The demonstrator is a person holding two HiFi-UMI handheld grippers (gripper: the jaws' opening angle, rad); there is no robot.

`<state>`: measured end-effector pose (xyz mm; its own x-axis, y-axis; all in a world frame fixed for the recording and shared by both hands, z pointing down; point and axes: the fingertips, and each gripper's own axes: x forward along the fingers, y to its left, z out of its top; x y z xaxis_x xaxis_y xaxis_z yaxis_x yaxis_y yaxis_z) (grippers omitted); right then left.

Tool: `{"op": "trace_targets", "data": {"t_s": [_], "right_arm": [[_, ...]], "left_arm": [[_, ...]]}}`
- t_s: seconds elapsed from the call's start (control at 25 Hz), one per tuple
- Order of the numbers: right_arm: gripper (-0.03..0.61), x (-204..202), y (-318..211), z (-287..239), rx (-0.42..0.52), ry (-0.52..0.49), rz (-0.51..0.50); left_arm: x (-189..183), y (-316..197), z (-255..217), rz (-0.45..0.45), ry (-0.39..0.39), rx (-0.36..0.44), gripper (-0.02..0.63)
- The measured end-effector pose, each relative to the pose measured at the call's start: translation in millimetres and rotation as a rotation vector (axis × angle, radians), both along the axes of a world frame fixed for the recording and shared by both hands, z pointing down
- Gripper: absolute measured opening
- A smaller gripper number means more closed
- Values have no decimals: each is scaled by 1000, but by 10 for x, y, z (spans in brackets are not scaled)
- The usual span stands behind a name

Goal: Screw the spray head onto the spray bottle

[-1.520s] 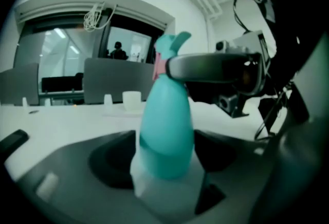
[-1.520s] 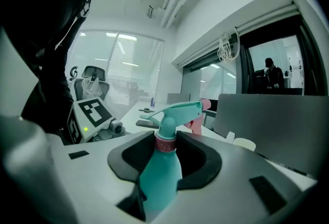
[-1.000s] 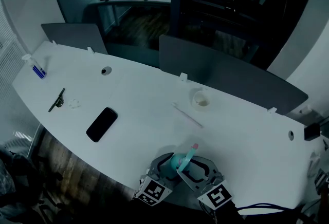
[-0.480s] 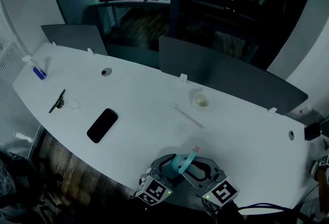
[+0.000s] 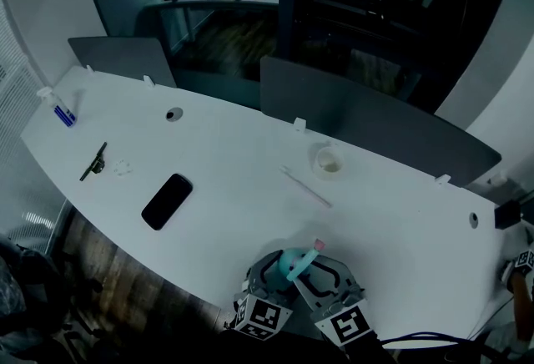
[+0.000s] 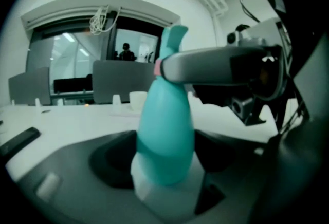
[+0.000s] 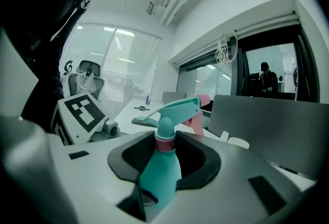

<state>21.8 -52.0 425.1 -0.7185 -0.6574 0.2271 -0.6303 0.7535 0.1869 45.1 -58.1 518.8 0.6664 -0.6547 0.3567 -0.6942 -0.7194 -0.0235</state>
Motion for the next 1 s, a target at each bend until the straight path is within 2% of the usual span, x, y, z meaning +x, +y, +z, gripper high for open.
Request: {"op": "trace_targets", "data": {"t_s": [0.08,0.12,0.16,0.24,0.28,0.36,0.4,0.44,0.52,0.64,0.76,0.8,0.84,0.88,0.96,1.0], "right_arm": [[133,0,-10,-2,-9,-12,3],[133,4,-11,1,-18,-18,1],[133,8,-11,5,-30,-23,-5],[133,7,-18,10,-63,-34,-25],[133,6,-26,10,-81,-39,-39],[133,8,-40,14,-104,-39,-62],[133,11,-44,16,-106,-38,-65],[133,15,-47,17,-104,-39,-62],[133,24,-47,14,-95,-51,-40],[133,39,-59,6,-74,-97,22],[133,66,-68,4,-63,-122,75],[133,68,-67,3,-64,-126,79],[133,66,-64,3,-66,-129,77],[133,61,-58,5,-69,-130,71],[133,51,-44,13,-85,-127,50],[133,50,-43,14,-93,-126,35]], "left_arm": [[-5,-7,4,-60,14,-13,351],[-3,-7,-10,-39,50,-16,353],[-11,-11,-44,13,105,-19,353],[-45,-35,-134,171,194,-22,400],[-40,-41,-165,261,184,-12,401],[32,-11,-173,412,88,18,392],[66,8,-165,449,51,26,351],[81,15,-159,453,35,30,350],[73,5,-160,391,46,37,348],[55,-26,-195,208,94,58,345],[43,-50,-149,-21,81,55,345],[46,-48,-141,-68,82,47,345],[52,-41,-152,-73,99,37,346],[43,-33,-183,-38,135,28,349],[-56,-50,-275,82,217,28,392],[-110,-77,-304,147,226,34,408]]}}
